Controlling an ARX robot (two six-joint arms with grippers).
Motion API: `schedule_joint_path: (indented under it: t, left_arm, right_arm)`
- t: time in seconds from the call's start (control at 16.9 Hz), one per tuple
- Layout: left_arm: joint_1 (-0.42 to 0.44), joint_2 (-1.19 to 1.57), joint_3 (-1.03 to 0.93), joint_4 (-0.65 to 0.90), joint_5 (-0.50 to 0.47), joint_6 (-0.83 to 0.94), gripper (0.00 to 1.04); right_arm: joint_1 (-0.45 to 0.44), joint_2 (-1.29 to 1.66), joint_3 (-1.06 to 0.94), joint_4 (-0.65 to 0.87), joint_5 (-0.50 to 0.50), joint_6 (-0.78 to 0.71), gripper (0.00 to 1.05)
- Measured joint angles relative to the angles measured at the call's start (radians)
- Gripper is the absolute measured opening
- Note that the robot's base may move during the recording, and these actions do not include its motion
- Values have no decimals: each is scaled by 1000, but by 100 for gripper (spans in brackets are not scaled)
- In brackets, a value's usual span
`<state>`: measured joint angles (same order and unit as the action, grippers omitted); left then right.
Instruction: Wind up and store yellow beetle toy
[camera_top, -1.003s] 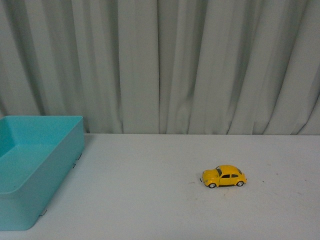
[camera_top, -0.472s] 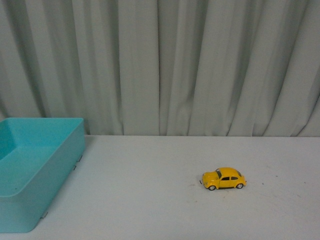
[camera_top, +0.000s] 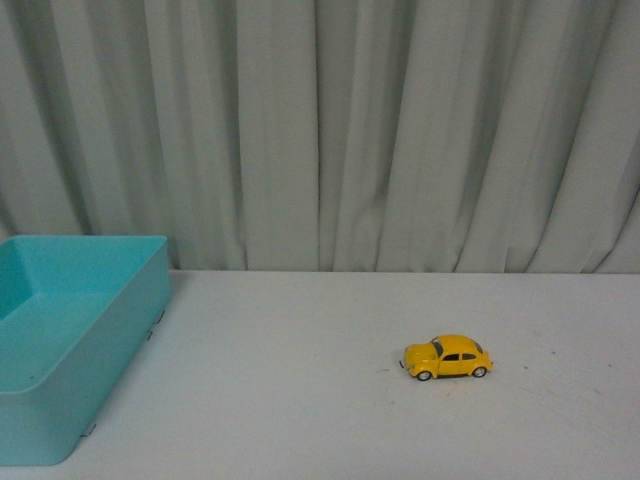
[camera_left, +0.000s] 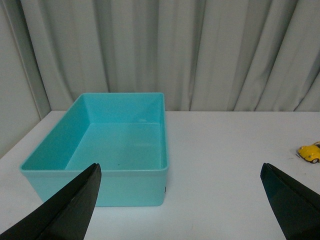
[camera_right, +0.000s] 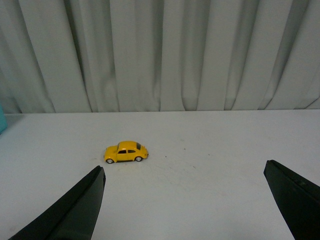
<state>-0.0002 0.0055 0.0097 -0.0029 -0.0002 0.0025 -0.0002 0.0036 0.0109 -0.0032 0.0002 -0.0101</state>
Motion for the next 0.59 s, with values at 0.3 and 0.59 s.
schedule_joint_path:
  t: [0.3,0.59]
  left_arm:
    - [0,0,0,0,0,0,98]
    - [0,0,0,0,0,0,98]
  right_arm:
    - [0,0,0,0,0,0,98]
    - [0,0,0,0,0,0,98]
